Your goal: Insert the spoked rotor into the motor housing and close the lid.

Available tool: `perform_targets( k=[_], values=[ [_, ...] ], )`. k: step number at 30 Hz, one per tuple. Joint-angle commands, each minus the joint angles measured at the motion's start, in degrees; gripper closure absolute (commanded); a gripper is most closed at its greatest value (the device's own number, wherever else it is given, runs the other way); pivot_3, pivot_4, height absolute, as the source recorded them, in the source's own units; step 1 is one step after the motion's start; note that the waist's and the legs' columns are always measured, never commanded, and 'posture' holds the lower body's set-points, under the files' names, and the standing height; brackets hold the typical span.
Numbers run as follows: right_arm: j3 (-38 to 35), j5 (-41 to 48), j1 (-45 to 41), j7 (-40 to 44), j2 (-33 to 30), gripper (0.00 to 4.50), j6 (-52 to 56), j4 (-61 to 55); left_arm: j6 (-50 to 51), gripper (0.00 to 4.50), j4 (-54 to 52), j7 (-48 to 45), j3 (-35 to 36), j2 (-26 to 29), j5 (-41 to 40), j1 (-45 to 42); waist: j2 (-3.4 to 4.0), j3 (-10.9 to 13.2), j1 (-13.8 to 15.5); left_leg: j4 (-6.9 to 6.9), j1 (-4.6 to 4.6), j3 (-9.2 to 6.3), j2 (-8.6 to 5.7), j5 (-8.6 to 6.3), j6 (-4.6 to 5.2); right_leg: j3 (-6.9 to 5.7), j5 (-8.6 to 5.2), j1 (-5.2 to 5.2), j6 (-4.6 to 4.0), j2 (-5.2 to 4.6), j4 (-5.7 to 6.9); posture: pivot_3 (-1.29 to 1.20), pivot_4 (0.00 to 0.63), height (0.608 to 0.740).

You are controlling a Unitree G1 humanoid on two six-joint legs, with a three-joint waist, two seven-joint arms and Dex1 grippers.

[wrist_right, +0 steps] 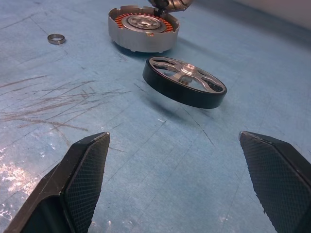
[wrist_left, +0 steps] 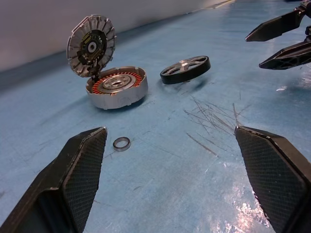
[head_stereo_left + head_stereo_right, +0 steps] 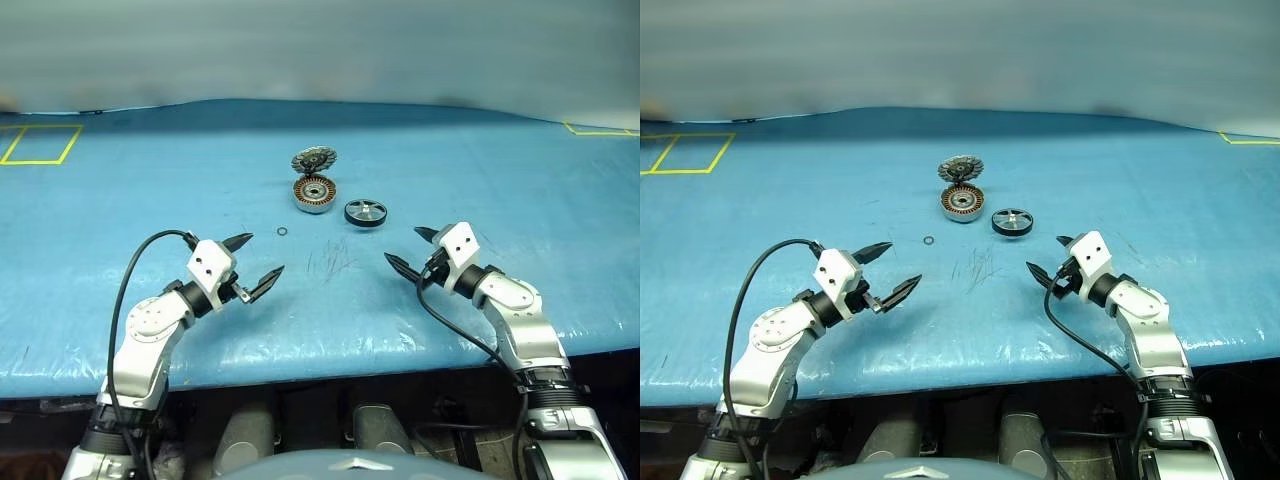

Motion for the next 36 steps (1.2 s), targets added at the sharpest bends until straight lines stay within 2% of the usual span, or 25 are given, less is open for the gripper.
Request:
perform_targets(
  k=[1,36],
  values=[
    [-1.1,0.4,-1.1,-0.1,-0.4,0.0,-1.6,-0.2,-1.5,0.01,-0.5,0.0,0.0,0.1,0.2,-0.7,0.0,0.0,0.0,0.0,0.0,0.0,0.0,0.0,0.0,0.0,0.0,0.0,0.0,0.0,0.0,0.0,0.15,0.74],
    [-0.9,1.0,-0.5,0.4,-0.2,0.0,-0.8,-1.0,-0.8,0.01,0.3,-0.2,-0.7,-0.3,-0.1,-1.3,0.0,0.0,0.0,0.01,0.0,0.0,0.0,0.0,0.0,0.0,0.01,0.01,0.01,0.0,0.0,0.0,0.15,0.74]
  ],
)
